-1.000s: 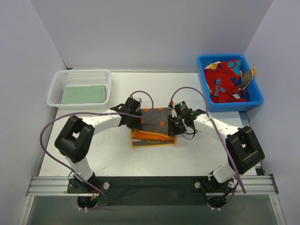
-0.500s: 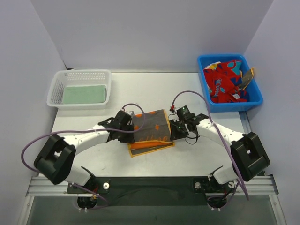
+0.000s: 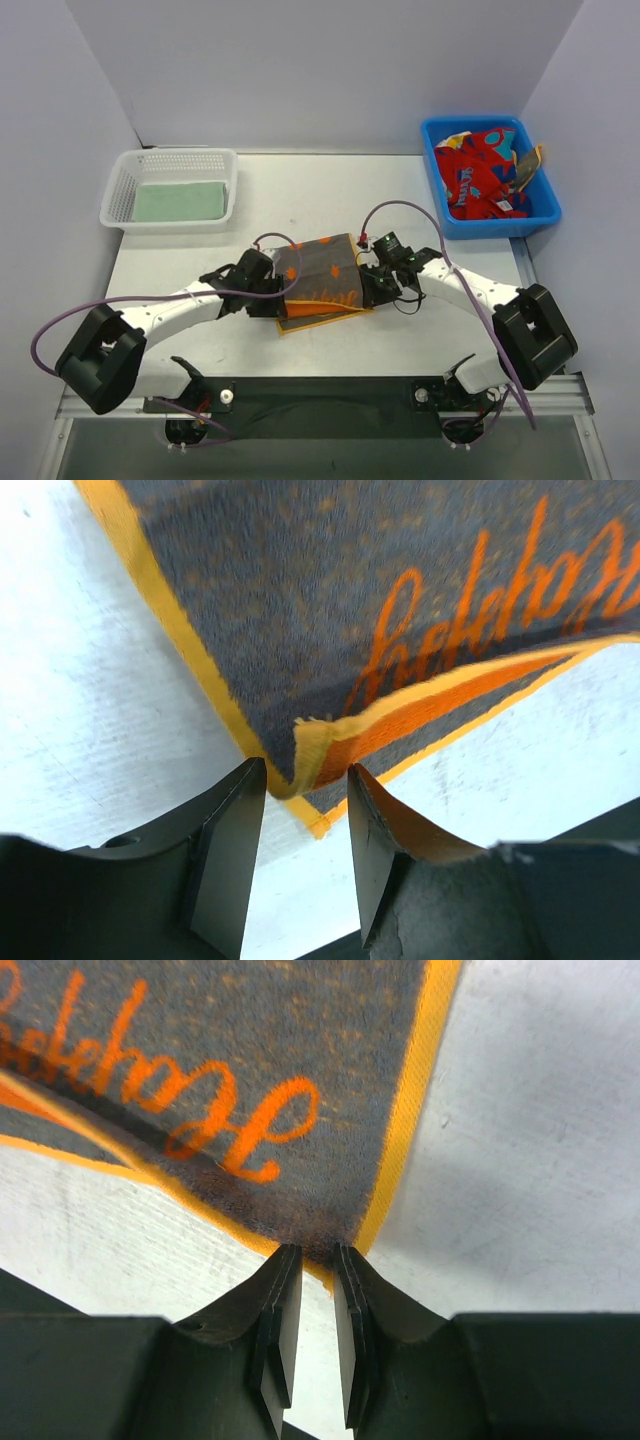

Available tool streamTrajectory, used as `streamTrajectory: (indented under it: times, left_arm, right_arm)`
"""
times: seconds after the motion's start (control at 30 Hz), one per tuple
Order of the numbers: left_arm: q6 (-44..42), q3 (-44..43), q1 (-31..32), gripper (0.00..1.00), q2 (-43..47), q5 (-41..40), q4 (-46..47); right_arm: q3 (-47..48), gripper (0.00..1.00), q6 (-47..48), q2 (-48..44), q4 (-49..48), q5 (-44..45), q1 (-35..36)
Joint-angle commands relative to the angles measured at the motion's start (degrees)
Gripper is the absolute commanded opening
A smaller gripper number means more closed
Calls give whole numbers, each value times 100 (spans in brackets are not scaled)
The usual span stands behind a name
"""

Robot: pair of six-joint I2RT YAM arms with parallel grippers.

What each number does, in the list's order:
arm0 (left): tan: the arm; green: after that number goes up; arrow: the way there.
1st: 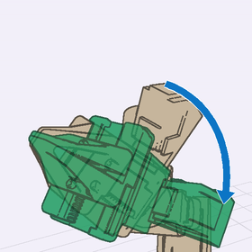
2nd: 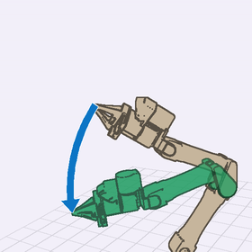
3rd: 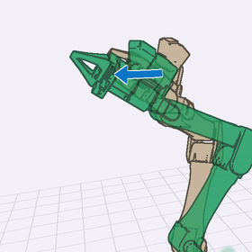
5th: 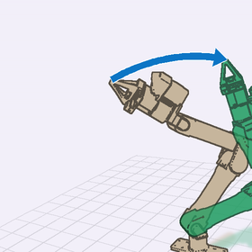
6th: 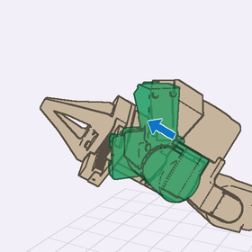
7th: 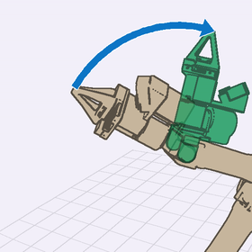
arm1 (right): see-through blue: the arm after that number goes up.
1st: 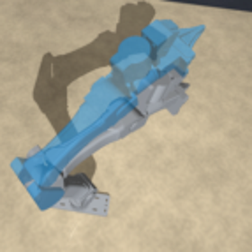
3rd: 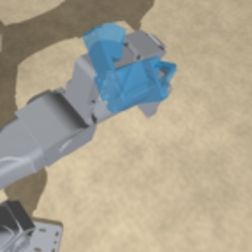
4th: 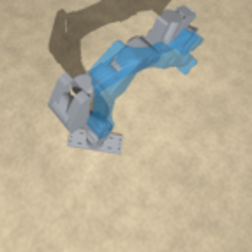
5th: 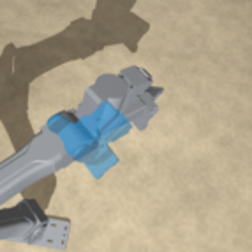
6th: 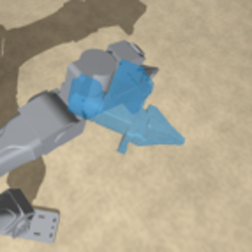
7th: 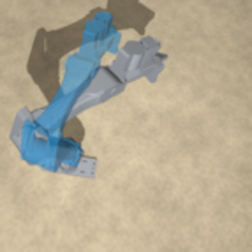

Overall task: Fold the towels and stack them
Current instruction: Fold the towel

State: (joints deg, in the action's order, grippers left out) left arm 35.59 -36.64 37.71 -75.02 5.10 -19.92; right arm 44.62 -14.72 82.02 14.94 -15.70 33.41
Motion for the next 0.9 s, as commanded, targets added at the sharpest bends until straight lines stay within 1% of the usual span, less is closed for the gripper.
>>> streamTrajectory:
  times: [0.0, 0.07, 0.2, 0.3, 0.43, 0.47, 0.53, 0.63, 0.67, 0.7, 0.8, 0.87]
  left_arm:
    - [53, 78, 69, 49, 172, 271, 155]
    - [27, 148, 148, 49, 260, 482, 147]
    - [35, 219, 560, 49, 636, 509, -3]
    - [105, 341, 632, 49, 962, 457, -56]
    - [202, 220, 632, 52, 1533, 54, -327]
    - [237, 167, 632, 54, 1587, -17, -389]
    - [290, 26, 632, 56, 1657, -184, -494]
    - [483, -53, 632, 55, 1527, -308, -434]
    - [501, -106, 632, 54, 1430, -291, -381]
    - [492, -141, 632, 51, 1316, -256, -329]
    - [413, -343, 632, 46, 710, -133, -188]
    - [300, -501, 632, 42, 218, -211, -170]
  right_arm:
    - [-94, 21, 92, 7, 299, 41, 34]
    - [-94, 21, 92, -19, 325, 59, 43]
    - [-103, 21, 206, -142, 395, 164, 61]
    - [-112, 21, 233, -221, 483, 278, 78]
    - [-50, 22, 163, -423, 492, 191, 69]
    - [-33, 23, 154, -476, 484, 191, 78]
    - [81, 23, 110, -634, 492, 217, 69]
    - [205, 23, 31, -696, 431, 235, 69]
    - [275, 23, -4, -679, 353, 217, 69]
    - [301, 23, -39, -617, 291, 173, 61]
    - [346, 22, -206, -320, 19, -90, 52]
    - [302, 22, -320, -134, -157, -231, 26]
